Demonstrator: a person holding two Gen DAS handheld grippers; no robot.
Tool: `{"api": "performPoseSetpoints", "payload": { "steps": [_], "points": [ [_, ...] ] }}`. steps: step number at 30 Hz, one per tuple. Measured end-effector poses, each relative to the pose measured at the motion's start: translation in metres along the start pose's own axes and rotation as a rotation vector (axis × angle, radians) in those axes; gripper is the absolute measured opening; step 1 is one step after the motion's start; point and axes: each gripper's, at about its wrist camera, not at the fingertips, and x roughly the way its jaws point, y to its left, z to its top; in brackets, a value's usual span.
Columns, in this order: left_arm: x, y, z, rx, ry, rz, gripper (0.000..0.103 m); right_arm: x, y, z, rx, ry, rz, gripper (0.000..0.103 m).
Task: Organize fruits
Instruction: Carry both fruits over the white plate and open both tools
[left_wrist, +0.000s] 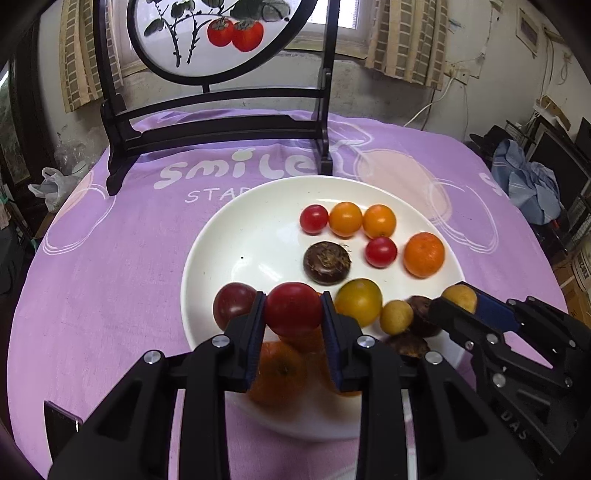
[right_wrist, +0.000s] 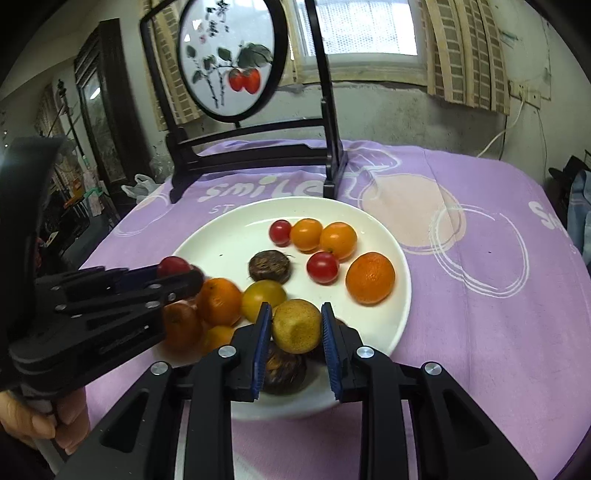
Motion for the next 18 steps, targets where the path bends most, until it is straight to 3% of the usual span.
{"api": "performPoseSetpoints", "payload": {
  "steps": [4, 5, 6, 8, 18],
  "points": [
    [0.015, 0.006, 0.002, -0.035, 0.019, 0.014, 0.03, 0.016, -0.004, 0.003, 0.021, 0.008, 0.0, 0.032],
    [0.016, 0.007, 0.002, -0.044, 0.018, 0.016, 0.044, 0.016, -0.004, 0.002, 0.027, 0.003, -0.001, 0.043],
    [0.014, 0.008, 0.001, -0.05, 0.006, 0.01, 0.06, 0.015, -0.005, 0.002, 0.032, -0.008, -0.008, 0.045],
    [0.007, 0.007, 0.0, -0.057, -0.028, 0.028, 0.073, 0.011, -0.005, 0.0, 0.034, -0.013, -0.004, 0.045],
    [-0.044, 0.009, -0.027, -0.054, -0.102, 0.049, 0.083, -0.029, 0.0, -0.027, -0.001, -0.01, -0.014, 0.051]
  ]
}}
